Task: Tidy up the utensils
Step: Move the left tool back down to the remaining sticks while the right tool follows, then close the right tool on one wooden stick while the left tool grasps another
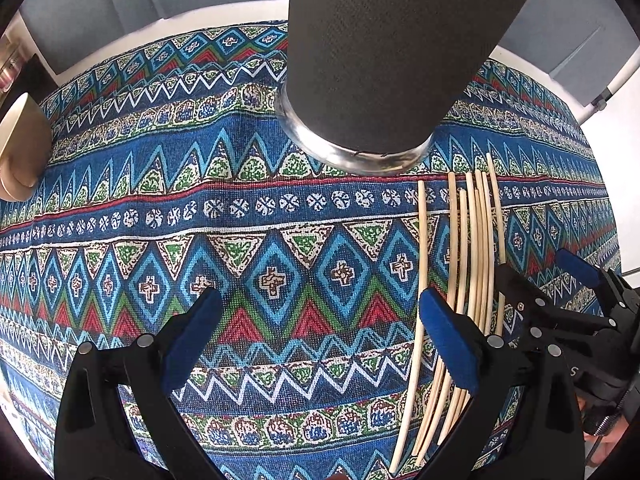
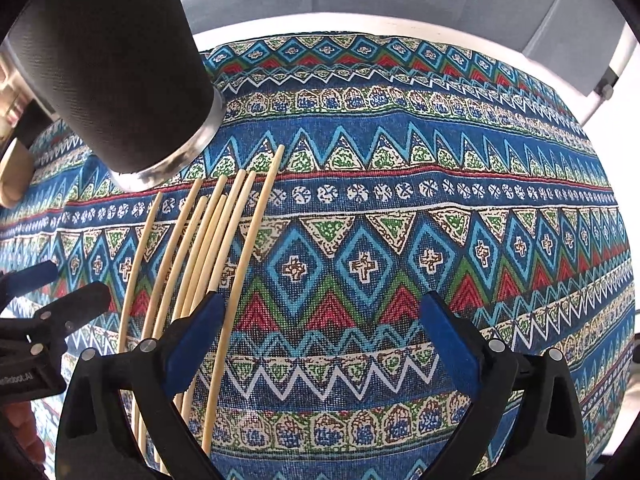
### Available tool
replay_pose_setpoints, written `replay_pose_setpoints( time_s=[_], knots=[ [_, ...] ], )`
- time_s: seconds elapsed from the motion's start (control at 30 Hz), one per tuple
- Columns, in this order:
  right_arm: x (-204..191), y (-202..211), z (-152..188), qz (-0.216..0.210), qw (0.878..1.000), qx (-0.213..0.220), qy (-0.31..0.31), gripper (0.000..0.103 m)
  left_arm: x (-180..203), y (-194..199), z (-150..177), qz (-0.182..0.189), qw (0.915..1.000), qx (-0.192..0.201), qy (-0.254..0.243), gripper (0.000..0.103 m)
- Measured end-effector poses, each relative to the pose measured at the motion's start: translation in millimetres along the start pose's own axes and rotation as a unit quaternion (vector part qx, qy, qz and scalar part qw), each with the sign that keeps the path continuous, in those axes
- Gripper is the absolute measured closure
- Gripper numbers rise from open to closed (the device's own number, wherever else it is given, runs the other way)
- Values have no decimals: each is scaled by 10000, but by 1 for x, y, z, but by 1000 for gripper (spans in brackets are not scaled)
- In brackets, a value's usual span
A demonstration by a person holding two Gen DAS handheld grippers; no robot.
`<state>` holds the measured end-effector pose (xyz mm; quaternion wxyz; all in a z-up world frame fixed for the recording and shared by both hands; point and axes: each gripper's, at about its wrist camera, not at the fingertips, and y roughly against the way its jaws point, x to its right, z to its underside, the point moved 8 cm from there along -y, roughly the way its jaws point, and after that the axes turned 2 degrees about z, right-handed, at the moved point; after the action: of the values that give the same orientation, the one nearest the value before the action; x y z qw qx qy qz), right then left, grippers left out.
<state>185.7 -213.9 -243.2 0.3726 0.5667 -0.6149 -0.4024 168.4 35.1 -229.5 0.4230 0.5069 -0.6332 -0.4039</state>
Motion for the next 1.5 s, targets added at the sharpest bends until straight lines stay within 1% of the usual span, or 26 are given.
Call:
replay_pose_setpoints(
  time_s=[0.1,0.23,0.3,0.43,0.5,0.73,0.83,0.9,0.93,1.0,1.03,1.1,1.13,1.2,1.23,1.27,1.3,1.33,1.37,1.4,1.43,1.47,1.5],
  knots=[
    [9,2,4,-3,10000,8,-38,9,2,-5,-3,0,10000,-25,-27,7],
    [11,0,5,-20,10000,-5,12,9,14,-10,-8,48,9999,-43,-103,7],
    [14,-1,4,-45,10000,-33,27,8,29,-18,-6,-60,9997,-129,-173,6],
    [13,-5,2,-53,9998,-97,145,10,48,-27,-1,-243,9992,-137,-295,6],
    [20,-7,1,-61,9997,-132,200,10,48,-33,1,-512,9975,-218,-425,4],
    [19,-6,0,-90,9992,-265,275,12,57,-38,-2,-519,9976,-105,-445,4],
    [23,-4,0,-93,9992,-275,275,17,56,-37,-1,-529,9976,-131,-421,6],
    [30,0,2,-92,9992,-257,276,28,56,-34,-1,-508,9975,-113,-473,12],
    [33,2,2,-95,9993,-237,267,31,55,-32,0,-497,9975,-88,-494,13],
    [40,6,4,-112,9993,-208,304,41,55,-30,2,-472,9974,-32,-537,22],
    [43,7,5,-125,9992,-209,323,43,54,-28,2,-456,9974,-11,-555,23],
    [48,9,6,-122,9990,-248,337,53,51,-26,3,-453,9976,17,-516,31],
    [51,10,6,-117,9990,-265,332,56,48,-25,4,-440,9979,38,-468,33],
    [57,12,5,-109,9990,-290,319,68,42,-22,4,-440,9980,80,-452,46],
    [60,12,5,-106,9990,-296,326,72,39,-20,4,-448,9980,106,-439,49],
    [66,12,5,-97,9989,-301,345,87,37,-19,4,-444,9981,121,-422,57],
    [69,13,4,-28,9988,-300,375,95,33,-17,4,-454,9980,139,-410,65],
    [72,13,4,2,9987,-289,431,96,30,-16,4,-460,9981,147,-389,70],
    [75,15,3,10,9984,-284,489,99,28,-15,4,-438,9983,141,-359,77],
    [79,15,3,17,9983,-282,507,99,22,-14,4,-450,9984,134,-318,85],
    [82,16,3,-23,9985,-291,465,99,18,-13,4,-445,9986,121,-265,89],
    [85,17,3,-67,9988,-307,383,99,12,-11,5,-419,9989,105,-202,96],
    [87,17,3,-140,9989,-330,291,99,7,-10,6,-352,9993,80,-110,98]
  ],
)
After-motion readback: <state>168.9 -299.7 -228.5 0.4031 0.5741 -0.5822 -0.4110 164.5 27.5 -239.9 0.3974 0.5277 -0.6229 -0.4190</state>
